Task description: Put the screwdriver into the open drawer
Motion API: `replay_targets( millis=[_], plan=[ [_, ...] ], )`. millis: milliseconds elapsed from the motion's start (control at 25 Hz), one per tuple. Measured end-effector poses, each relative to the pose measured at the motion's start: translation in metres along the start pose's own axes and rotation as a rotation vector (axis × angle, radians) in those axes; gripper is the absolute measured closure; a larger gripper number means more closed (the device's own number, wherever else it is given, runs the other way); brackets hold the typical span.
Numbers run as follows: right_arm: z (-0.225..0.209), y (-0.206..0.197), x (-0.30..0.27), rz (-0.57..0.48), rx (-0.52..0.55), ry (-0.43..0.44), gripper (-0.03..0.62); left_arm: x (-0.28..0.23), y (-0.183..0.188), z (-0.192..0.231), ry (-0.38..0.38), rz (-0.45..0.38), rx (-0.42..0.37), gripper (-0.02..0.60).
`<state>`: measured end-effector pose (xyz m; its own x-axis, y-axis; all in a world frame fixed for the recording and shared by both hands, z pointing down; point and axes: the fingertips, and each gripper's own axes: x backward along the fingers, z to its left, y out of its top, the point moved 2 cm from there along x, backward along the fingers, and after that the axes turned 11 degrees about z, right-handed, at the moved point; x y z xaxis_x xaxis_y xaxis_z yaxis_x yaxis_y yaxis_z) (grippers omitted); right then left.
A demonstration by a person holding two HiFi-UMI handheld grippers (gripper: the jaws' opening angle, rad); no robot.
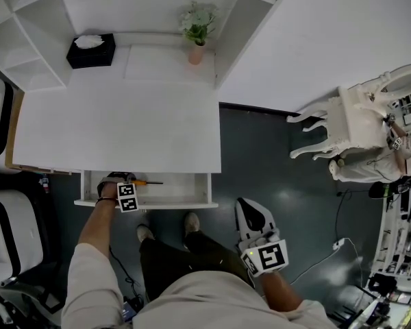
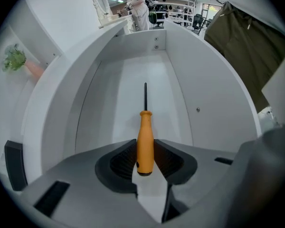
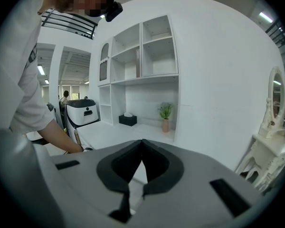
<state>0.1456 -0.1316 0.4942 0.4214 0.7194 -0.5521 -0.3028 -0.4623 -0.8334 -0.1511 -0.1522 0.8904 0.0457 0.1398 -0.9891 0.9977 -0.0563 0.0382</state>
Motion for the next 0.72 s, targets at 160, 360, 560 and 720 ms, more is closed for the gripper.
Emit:
replay_targets(
  millis=[160,360,560,720],
  plan=[
    [0.0,0.0,-0.003,0.002,0.003,0.004,0.591,-0.006,0.0,-0.001,-0.017,0.005,-0.002,0.468],
    [0.001,-0.001,-0.007,0.009,0.006,0.008,0.591,-0.014,0.001,-0.004,-0.033,0.005,0.002,0.468],
    [-0.001,-0.003,-0.007,0.015,0.004,0.003,0.591,-0.016,0.001,-0.003,-0.04,0.001,-0.009,0.468],
    [0.0,-0.002,-0.009,0.012,0.005,0.009,0.591,-0.015,0.001,-0.003,-0.04,0.001,-0.006,0.466]
  ],
)
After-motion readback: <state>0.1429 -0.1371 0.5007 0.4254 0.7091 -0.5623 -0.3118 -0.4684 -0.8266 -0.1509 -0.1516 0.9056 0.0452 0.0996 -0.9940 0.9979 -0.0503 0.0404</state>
